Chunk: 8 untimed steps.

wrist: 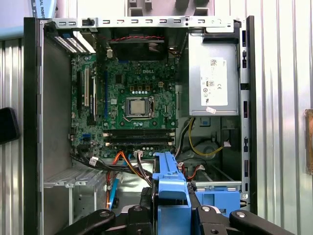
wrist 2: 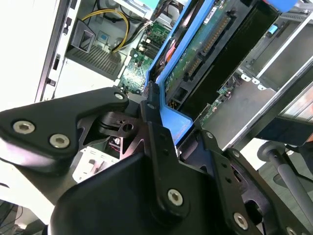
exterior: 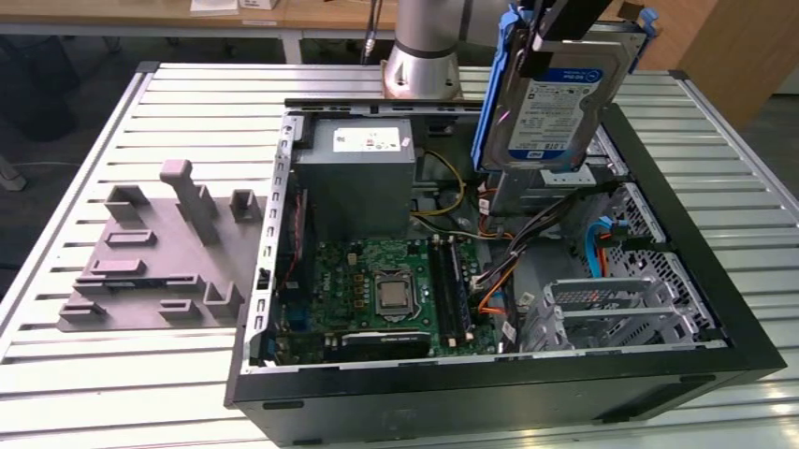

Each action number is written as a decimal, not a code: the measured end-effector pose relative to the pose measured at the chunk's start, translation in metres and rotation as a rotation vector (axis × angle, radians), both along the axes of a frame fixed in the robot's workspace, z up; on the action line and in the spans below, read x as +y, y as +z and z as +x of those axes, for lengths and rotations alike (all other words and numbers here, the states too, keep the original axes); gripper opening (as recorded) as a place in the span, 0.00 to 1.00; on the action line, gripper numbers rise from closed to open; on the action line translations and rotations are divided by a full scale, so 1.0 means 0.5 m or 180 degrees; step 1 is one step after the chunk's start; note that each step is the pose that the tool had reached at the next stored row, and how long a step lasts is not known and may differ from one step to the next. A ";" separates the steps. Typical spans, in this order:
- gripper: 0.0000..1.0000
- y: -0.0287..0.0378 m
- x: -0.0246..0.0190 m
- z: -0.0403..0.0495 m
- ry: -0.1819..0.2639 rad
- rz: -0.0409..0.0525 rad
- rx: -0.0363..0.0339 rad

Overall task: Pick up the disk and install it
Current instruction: 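Pick up the disk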

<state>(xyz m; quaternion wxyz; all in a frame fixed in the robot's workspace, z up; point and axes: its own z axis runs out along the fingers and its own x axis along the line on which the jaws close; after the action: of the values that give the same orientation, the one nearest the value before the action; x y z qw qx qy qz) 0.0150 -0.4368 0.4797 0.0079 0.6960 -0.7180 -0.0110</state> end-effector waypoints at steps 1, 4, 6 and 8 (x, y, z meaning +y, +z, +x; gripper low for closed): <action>0.36 0.000 0.0000 0.000 0.0000 0.0000 0.0000; 0.36 0.000 0.0000 0.000 0.0000 0.0000 0.0000; 0.36 0.000 0.0000 0.000 0.0000 0.0000 0.0000; 0.36 0.000 0.0000 0.000 0.0000 0.0000 0.0000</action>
<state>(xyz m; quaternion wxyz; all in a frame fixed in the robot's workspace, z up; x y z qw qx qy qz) 0.0148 -0.4368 0.4797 0.0079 0.6959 -0.7180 -0.0110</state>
